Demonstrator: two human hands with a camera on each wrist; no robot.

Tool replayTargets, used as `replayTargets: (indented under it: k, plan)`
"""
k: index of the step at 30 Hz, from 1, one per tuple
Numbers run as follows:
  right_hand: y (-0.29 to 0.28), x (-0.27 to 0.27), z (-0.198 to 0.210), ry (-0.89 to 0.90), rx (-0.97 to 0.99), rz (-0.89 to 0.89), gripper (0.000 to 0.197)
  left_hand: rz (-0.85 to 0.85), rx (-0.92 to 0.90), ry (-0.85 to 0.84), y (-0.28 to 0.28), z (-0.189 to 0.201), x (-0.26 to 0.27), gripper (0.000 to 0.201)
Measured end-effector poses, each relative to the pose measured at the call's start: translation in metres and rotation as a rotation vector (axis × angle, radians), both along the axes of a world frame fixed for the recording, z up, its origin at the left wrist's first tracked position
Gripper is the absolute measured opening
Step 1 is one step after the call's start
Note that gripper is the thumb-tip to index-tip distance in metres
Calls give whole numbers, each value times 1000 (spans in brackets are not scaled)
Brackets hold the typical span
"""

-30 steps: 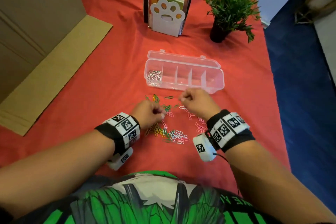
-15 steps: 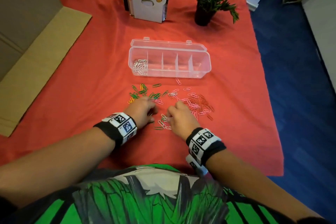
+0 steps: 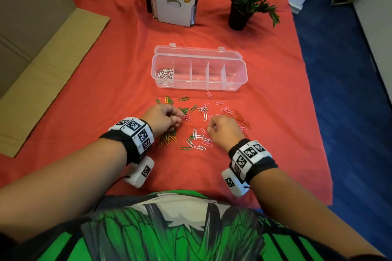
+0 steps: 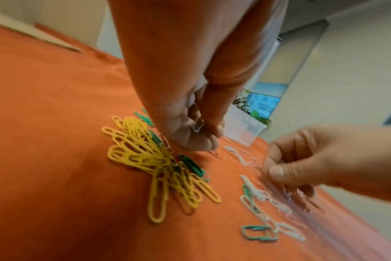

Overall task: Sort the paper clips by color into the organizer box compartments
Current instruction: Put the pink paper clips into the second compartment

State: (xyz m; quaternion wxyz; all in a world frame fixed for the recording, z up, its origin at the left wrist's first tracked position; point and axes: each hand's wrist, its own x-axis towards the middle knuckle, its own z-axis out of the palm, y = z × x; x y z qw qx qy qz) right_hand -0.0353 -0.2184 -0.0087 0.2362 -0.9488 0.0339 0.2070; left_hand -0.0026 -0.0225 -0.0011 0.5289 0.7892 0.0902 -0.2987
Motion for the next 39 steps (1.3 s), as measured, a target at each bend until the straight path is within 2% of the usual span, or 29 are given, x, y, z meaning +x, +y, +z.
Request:
replayTargets:
  k: [2,4,6,9,10,12,16,18,20,22,24,26,27,30,32,34,35,37,39]
  plan:
    - [5,-8,-6,-33,-38,46,13,109,-155,134,-7,2,-1,35]
    - [11,-18,-10,-84,-62,95,18,74,-129,92,-12,1,-2,26]
    - [16,-26,-11,-148,-141,156,22,-134,52,-107,-15,0,-3,12]
    - [19,-29,-12,-214,-248,238,21,-554,352,-331,-22,-5,-7,23]
    - [19,-27,-12,-215,-256,251,23,-641,417,-385,-25,-7,-9,26]
    - [16,-20,-15,-186,-214,236,27,-713,484,-456,-30,-9,-12,28]
    - [0,-4,-11,-30,27,-23,22,-684,498,-526,-30,-14,-12,15]
    - [-6,2,-5,57,203,-183,21,-638,463,-495,-28,-13,-10,11]
    - [-7,5,1,147,531,-429,24,-525,407,-411,-23,-13,-7,3]
    - [-6,7,7,210,885,-664,24,-375,261,-273,-19,-16,-3,9]
    - [-7,12,10,227,1029,-772,20,-187,63,-117,-16,-16,1,14]
    - [-7,21,7,206,927,-747,18,14,-137,77,-16,-8,3,21]
    - [-6,26,4,171,785,-671,18,104,-236,179,-15,-2,4,24]
    - [0,39,-3,8,262,-279,12,278,-438,372,-8,11,7,22]
    - [6,41,-8,-100,63,-71,22,317,-458,410,-8,15,6,22]
    - [12,40,-12,-169,-9,67,30,278,-353,338,-13,11,3,22]
    - [14,39,-14,-186,-31,106,28,220,-257,243,-15,7,1,22]
    - [15,41,-15,-185,-32,120,20,38,-64,16,-16,-3,-4,19]
    - [15,46,-13,-152,32,55,14,-187,129,-161,-17,-7,-9,8]
